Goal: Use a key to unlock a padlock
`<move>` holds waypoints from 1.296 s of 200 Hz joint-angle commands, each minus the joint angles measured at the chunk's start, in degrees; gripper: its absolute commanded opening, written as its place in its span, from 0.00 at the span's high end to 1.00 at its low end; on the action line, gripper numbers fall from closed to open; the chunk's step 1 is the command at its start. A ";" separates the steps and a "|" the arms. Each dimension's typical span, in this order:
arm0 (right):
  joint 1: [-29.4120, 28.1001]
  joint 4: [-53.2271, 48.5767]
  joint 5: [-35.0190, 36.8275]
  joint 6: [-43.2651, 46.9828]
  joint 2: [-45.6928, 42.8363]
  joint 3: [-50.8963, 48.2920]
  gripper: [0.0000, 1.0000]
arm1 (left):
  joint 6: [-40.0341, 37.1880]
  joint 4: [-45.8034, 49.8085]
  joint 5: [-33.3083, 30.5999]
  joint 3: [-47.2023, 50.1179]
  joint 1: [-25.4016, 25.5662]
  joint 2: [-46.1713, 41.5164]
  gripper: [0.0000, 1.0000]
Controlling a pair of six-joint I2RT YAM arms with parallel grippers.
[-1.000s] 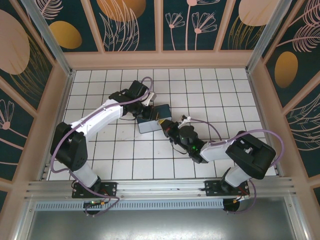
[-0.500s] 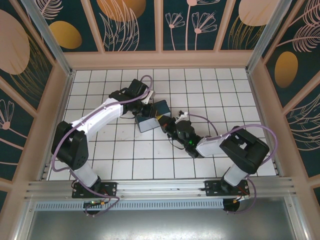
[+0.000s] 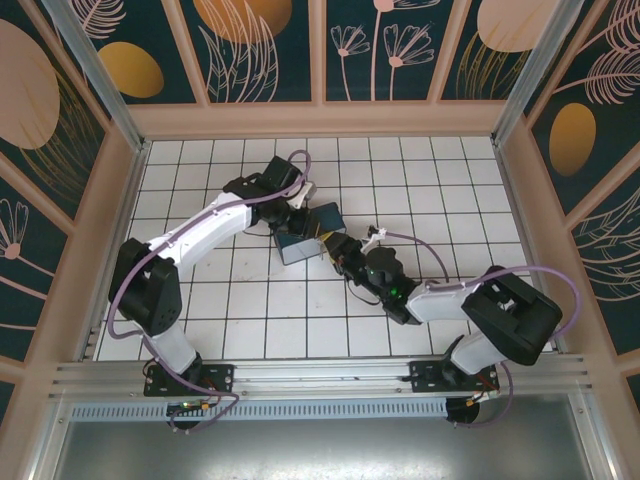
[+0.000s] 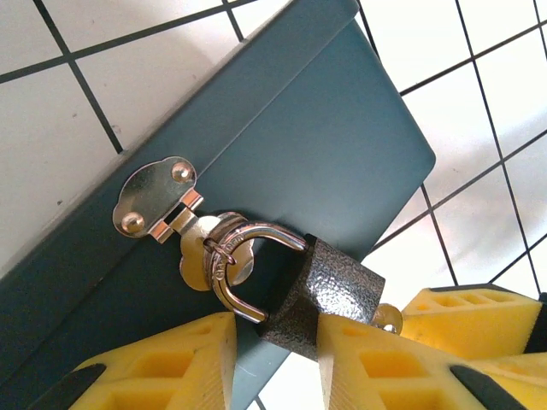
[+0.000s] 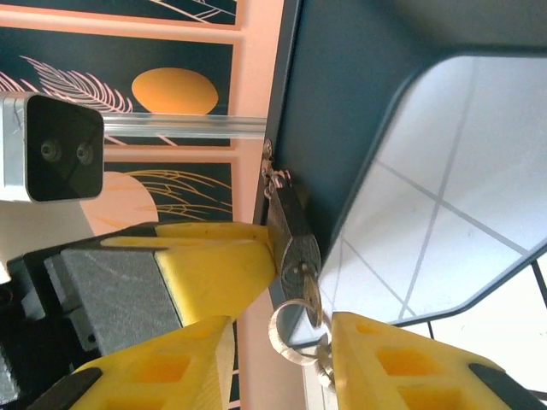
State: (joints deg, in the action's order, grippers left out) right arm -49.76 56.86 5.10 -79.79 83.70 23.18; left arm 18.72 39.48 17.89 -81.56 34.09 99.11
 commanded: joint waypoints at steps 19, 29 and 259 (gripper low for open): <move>0.71 -6.80 3.18 1.49 -6.63 -2.91 0.63 | -0.97 2.99 -0.13 -2.67 -0.44 2.05 0.68; 0.67 -8.43 4.60 1.14 -8.72 -4.72 0.63 | -0.91 2.89 -0.25 -3.15 -0.50 2.02 0.67; 4.19 -9.51 -8.93 105.51 -7.93 0.51 0.85 | -6.79 6.48 -1.47 -12.04 -2.01 8.66 0.61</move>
State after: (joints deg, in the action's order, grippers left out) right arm -45.21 35.62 -2.13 16.51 74.70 26.70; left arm 13.91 43.94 15.99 -91.79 32.45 106.26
